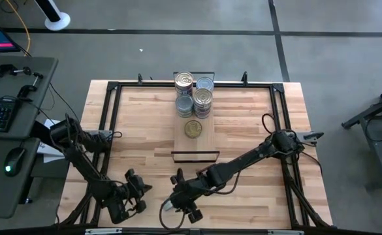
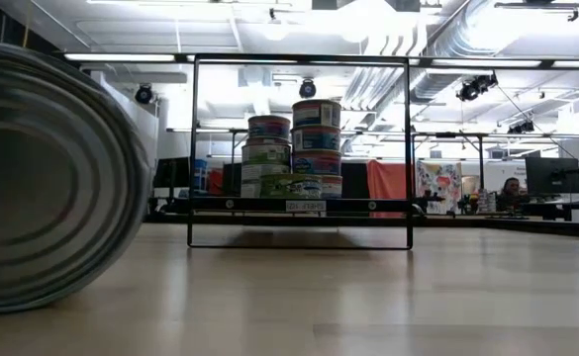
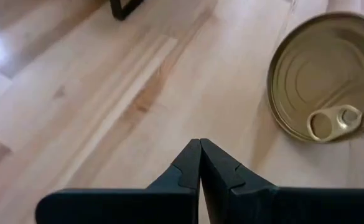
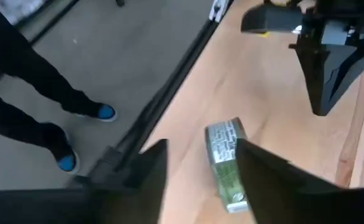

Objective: Stack canned seafood by type on shelf
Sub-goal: Stack the green tuna can on top of the green tuna can on the shelf

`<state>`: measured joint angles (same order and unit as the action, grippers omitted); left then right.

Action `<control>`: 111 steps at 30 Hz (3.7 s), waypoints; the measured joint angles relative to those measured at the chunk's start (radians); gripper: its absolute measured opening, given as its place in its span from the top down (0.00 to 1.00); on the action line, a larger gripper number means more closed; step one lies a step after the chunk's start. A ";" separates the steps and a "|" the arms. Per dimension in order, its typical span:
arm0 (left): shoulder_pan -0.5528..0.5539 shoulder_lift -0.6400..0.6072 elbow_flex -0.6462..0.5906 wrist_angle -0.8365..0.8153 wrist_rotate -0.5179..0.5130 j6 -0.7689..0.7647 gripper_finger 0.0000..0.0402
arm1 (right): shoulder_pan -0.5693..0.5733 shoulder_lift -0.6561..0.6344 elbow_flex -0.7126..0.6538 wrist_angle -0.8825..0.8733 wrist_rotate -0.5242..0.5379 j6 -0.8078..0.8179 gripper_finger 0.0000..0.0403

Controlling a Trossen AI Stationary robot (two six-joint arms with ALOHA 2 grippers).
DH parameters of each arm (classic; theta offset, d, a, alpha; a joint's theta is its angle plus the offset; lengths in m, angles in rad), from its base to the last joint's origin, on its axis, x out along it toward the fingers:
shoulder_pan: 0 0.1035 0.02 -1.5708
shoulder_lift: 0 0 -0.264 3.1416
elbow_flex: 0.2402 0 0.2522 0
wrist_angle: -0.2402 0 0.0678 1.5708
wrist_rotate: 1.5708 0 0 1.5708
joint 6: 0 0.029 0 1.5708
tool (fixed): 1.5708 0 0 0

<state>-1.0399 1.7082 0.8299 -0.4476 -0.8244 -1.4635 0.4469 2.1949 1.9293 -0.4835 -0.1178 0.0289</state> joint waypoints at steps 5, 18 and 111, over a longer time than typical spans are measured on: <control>0.006 0.013 0.000 0.038 0.016 -0.028 1.00 | 0.001 0.048 -0.001 0.020 0.039 -0.118 0.34; 0.066 0.013 0.000 0.060 0.029 -0.028 1.00 | -0.022 0.129 -0.001 0.009 0.061 -0.221 0.25; 0.261 -0.053 0.017 0.189 0.118 0.121 1.00 | -0.284 -0.624 -1.055 0.647 0.682 -1.231 0.72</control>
<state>-0.7792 1.6550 0.8471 -0.2589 -0.7061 -1.3427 0.1633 1.5708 0.8742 0.1639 0.5638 -1.2022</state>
